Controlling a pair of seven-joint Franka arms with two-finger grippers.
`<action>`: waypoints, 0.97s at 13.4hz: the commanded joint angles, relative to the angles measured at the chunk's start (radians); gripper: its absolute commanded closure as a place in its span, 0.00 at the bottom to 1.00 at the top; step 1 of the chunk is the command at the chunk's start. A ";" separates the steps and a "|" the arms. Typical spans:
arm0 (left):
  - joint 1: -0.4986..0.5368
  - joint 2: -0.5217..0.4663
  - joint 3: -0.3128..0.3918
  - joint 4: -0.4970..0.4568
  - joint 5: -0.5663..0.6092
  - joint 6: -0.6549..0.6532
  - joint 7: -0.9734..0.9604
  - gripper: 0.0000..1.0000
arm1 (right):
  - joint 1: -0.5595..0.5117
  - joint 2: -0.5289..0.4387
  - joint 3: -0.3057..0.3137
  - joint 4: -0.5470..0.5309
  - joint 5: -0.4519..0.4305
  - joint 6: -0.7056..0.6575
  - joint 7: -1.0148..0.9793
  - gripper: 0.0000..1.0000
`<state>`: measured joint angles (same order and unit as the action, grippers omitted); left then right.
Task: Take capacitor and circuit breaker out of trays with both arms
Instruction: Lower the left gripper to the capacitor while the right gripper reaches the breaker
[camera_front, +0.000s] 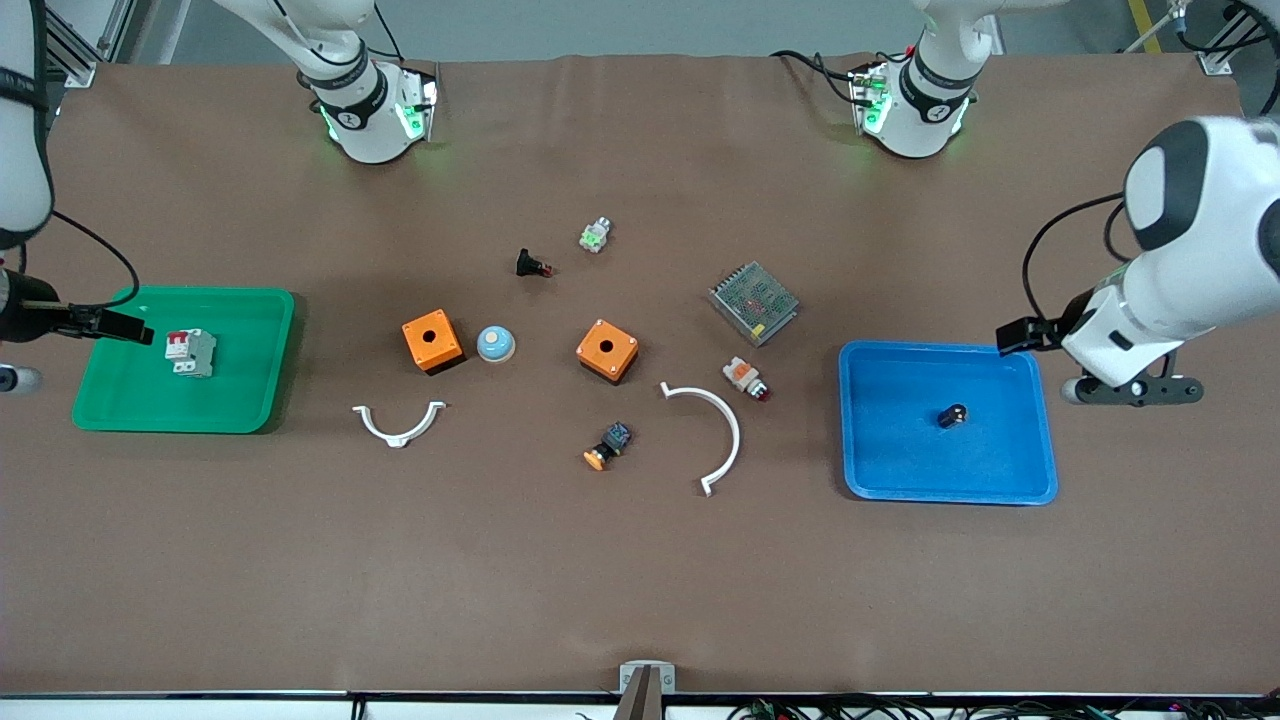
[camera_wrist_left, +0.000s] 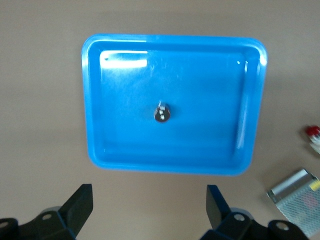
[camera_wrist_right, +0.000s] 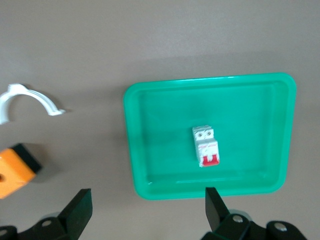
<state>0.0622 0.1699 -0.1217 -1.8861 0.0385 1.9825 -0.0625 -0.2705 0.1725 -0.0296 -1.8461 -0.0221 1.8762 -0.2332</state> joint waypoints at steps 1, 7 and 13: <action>-0.001 0.021 -0.003 -0.131 0.014 0.184 -0.026 0.00 | -0.070 -0.005 0.014 -0.123 -0.018 0.134 -0.138 0.00; 0.001 0.253 -0.003 -0.186 0.014 0.525 -0.028 0.15 | -0.144 0.123 0.014 -0.218 -0.018 0.378 -0.307 0.00; 0.011 0.329 -0.001 -0.150 0.014 0.565 -0.025 0.40 | -0.188 0.171 0.014 -0.266 -0.018 0.461 -0.331 0.02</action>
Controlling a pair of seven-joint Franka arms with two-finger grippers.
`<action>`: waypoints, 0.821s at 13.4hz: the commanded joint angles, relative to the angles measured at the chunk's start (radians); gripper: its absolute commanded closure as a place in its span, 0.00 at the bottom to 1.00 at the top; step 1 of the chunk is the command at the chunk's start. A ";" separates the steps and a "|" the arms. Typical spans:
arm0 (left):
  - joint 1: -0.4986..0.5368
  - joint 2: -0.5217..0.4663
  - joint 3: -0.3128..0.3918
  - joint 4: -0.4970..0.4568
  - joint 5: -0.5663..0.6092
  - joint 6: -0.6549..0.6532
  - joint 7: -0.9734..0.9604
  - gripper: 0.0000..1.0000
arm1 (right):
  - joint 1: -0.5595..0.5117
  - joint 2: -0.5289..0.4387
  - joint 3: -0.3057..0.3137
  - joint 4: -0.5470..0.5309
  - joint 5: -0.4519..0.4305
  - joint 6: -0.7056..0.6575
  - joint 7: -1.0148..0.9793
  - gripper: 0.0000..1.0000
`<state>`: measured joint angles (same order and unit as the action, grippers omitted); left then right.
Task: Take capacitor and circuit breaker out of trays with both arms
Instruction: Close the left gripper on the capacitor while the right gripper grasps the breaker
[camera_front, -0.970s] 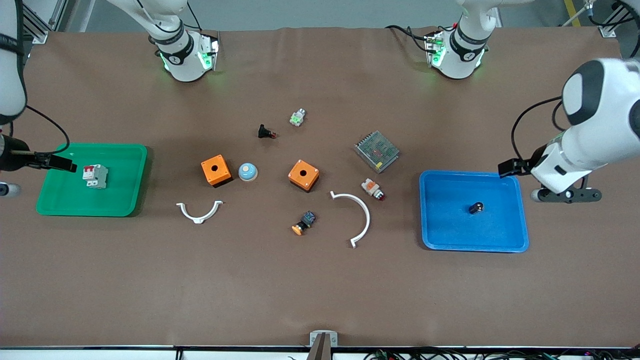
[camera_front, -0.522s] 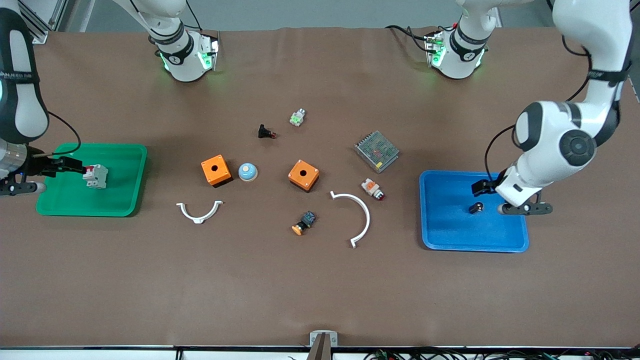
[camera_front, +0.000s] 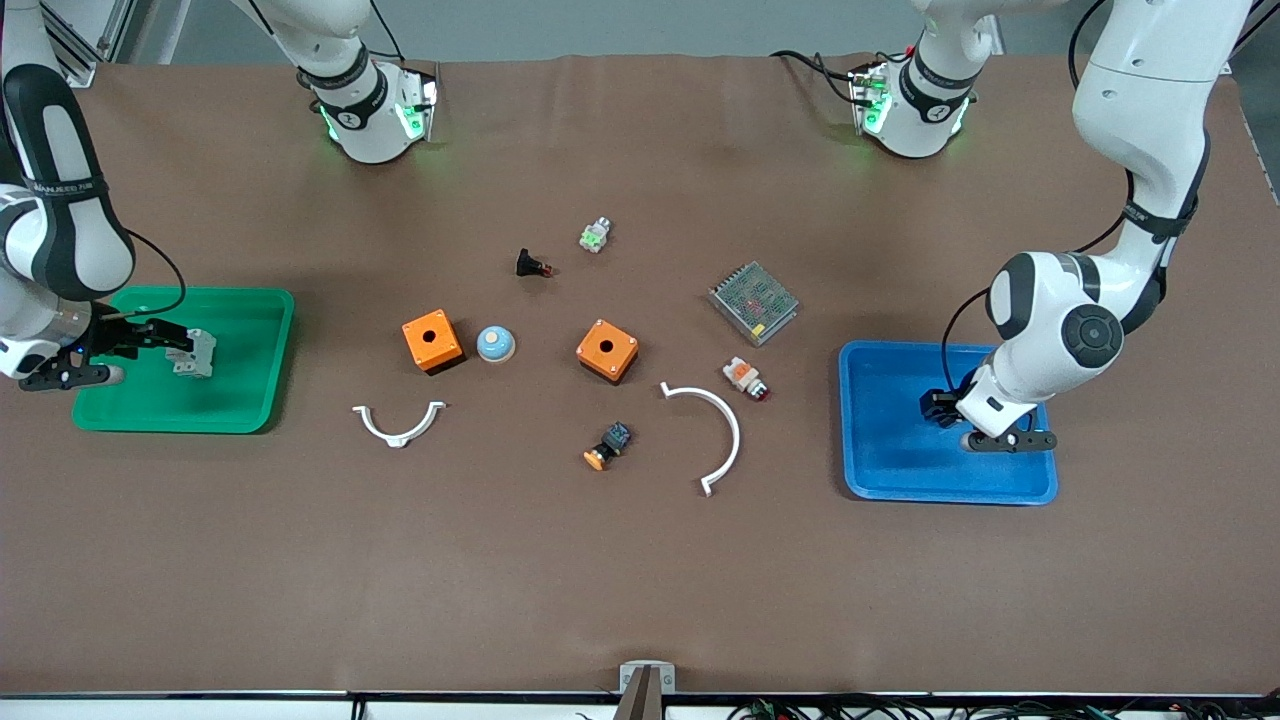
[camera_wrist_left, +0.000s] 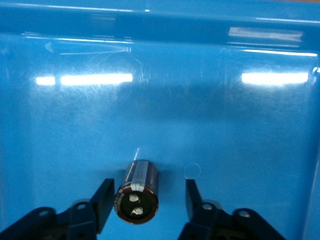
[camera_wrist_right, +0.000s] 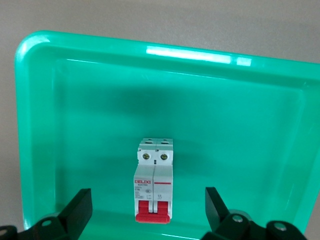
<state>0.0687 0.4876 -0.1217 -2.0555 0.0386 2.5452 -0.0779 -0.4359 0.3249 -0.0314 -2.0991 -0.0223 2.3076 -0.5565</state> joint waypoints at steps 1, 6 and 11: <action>0.006 0.019 -0.001 0.029 0.014 0.003 -0.008 0.43 | -0.029 0.031 0.016 -0.018 -0.018 0.050 -0.008 0.04; 0.005 0.028 -0.001 0.028 0.014 -0.002 -0.008 0.93 | -0.030 0.052 0.016 -0.036 -0.018 0.081 -0.006 0.45; -0.001 -0.050 -0.013 0.031 0.014 -0.057 -0.013 1.00 | -0.030 0.053 0.016 -0.041 -0.016 0.064 0.004 0.72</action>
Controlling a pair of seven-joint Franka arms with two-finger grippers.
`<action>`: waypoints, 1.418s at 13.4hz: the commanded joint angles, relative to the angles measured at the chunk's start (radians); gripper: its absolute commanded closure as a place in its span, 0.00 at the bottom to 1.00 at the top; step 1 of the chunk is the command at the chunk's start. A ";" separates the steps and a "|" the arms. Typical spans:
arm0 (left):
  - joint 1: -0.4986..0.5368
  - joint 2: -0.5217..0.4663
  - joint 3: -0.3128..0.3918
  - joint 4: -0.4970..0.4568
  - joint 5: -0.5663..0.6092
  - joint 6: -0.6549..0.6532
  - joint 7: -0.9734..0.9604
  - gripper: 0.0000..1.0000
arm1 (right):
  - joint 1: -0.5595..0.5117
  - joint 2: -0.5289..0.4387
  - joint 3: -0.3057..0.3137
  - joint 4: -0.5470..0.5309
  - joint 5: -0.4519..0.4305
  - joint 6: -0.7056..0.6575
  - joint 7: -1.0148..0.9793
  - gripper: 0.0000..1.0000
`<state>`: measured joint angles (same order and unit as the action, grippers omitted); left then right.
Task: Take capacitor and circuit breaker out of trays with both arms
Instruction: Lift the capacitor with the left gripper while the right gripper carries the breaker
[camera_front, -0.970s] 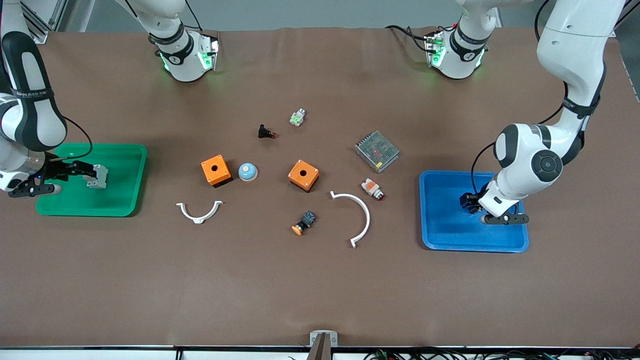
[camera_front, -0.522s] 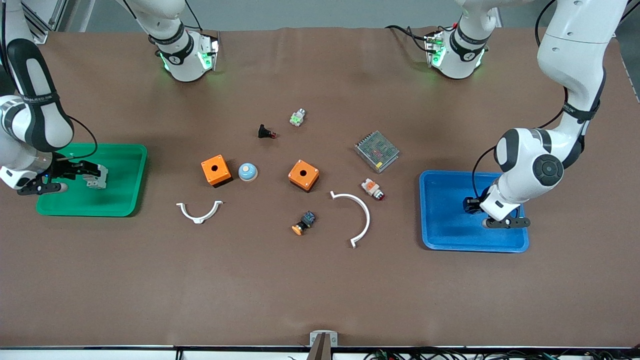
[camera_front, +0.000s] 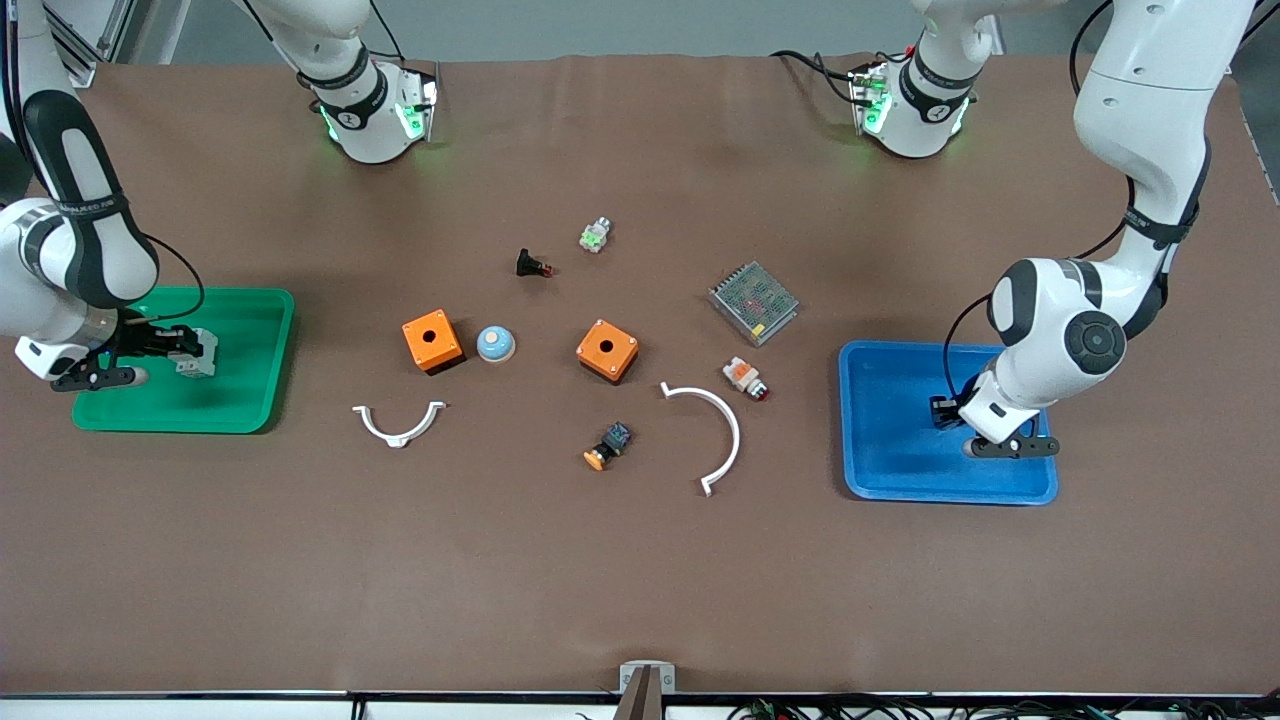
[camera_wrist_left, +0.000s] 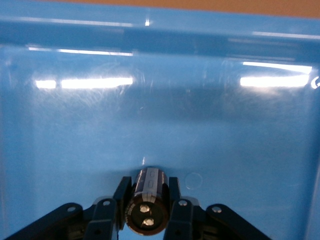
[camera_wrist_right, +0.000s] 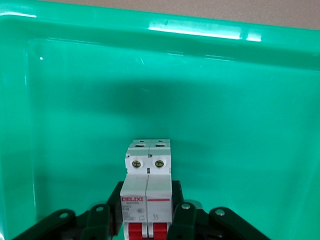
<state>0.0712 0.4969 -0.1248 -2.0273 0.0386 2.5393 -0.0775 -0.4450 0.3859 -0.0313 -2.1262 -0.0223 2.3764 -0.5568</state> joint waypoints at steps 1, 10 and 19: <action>-0.016 -0.093 -0.021 0.004 0.012 -0.082 -0.016 1.00 | -0.015 -0.019 0.016 -0.006 -0.018 -0.020 0.008 0.73; -0.137 -0.112 -0.271 0.071 0.014 -0.188 -0.532 0.99 | 0.261 -0.114 0.030 0.259 0.001 -0.485 0.406 0.73; -0.510 0.041 -0.256 0.074 0.018 -0.041 -1.116 0.99 | 0.689 -0.079 0.028 0.255 0.170 -0.336 0.849 0.73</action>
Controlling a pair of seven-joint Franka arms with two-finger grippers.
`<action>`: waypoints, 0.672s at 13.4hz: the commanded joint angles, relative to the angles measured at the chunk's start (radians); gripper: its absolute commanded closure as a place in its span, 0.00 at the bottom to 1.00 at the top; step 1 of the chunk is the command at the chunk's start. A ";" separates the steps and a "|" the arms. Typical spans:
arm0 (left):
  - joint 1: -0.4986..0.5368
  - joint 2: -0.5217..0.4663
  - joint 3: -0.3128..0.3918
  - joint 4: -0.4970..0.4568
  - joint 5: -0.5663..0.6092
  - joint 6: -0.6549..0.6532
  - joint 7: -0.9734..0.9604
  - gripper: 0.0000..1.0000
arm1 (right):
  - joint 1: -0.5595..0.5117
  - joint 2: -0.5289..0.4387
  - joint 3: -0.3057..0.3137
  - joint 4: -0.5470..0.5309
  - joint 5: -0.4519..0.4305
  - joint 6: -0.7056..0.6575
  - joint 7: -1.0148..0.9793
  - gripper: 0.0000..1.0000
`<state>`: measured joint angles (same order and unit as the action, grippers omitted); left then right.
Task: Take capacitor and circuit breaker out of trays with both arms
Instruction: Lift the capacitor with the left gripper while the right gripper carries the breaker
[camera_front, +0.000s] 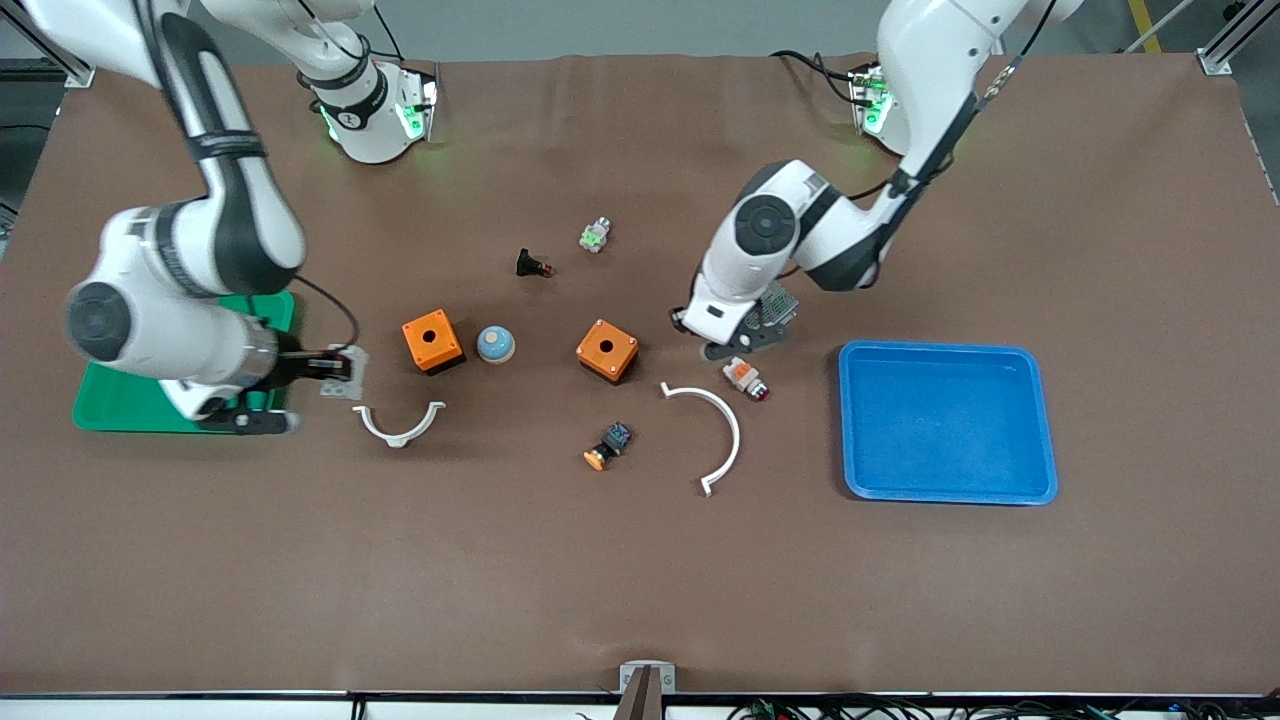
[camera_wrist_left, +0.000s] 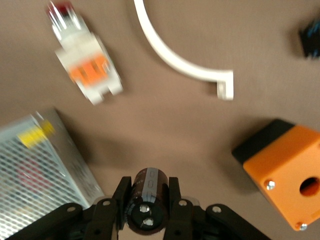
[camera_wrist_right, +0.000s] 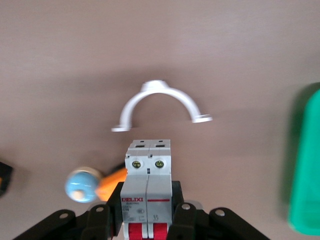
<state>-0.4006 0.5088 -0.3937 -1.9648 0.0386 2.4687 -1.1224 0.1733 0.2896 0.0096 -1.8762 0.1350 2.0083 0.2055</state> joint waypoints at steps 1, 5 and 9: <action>-0.050 0.046 0.013 0.012 0.049 0.045 -0.109 0.99 | 0.102 0.035 -0.011 0.005 0.014 0.062 0.132 0.73; -0.055 0.120 0.013 0.072 0.196 0.070 -0.246 0.94 | 0.230 0.124 -0.011 0.005 0.066 0.206 0.260 0.73; -0.049 0.137 0.013 0.093 0.216 0.065 -0.241 0.00 | 0.330 0.206 -0.013 0.006 0.071 0.296 0.374 0.73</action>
<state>-0.4497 0.6423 -0.3820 -1.8894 0.2258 2.5339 -1.3410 0.4655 0.4743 0.0091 -1.8809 0.1820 2.2924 0.5389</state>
